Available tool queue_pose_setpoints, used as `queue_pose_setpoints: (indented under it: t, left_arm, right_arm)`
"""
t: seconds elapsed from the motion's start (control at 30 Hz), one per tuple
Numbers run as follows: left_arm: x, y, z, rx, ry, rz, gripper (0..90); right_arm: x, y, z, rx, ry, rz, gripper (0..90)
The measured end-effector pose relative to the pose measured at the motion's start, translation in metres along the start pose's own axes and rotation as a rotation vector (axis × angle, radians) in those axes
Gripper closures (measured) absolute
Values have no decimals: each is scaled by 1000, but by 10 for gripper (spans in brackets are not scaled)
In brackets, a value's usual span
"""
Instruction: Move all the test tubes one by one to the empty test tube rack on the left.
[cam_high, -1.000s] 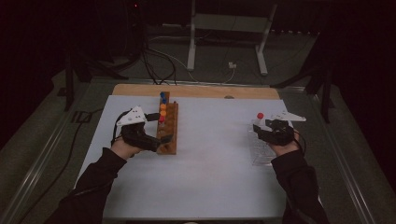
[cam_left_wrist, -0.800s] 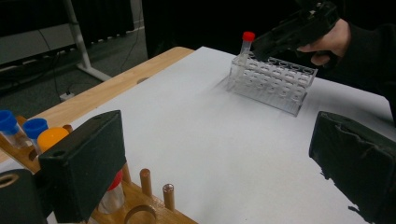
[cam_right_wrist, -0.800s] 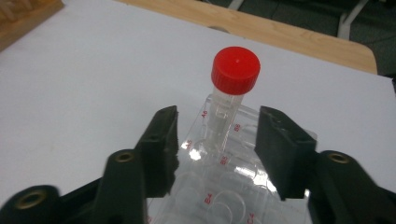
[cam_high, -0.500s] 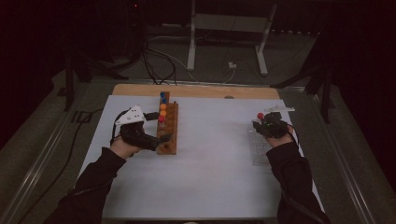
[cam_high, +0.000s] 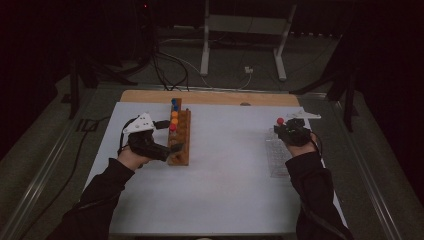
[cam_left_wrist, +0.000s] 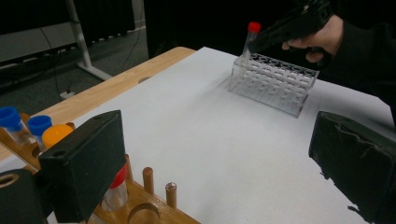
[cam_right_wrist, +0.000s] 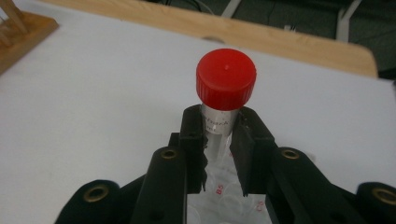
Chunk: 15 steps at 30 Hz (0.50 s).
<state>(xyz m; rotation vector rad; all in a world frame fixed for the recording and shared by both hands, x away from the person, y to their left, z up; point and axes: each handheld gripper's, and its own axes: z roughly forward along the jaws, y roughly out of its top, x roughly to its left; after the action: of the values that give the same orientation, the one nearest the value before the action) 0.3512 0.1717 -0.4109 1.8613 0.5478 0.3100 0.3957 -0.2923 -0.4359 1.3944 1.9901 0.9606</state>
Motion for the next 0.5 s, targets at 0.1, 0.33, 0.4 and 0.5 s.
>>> queue_pose_setpoints:
  t: [0.1,0.33,0.4,0.5]
  left_arm:
    - [-1,1,0,-1,-2,4,47]
    - [-4,3,0,4,-15,8,47]
    - [-5,4,0,3,-20,6,47]
    - [-7,4,1,5,-25,4,49]
  right_arm:
    - [2,7,-11,-25,-3,-19,749]
    - [14,18,-39,-99,35,-57,749]
    - [22,18,-43,-112,61,-81,749]
    - [37,16,-47,-114,103,-120,749]
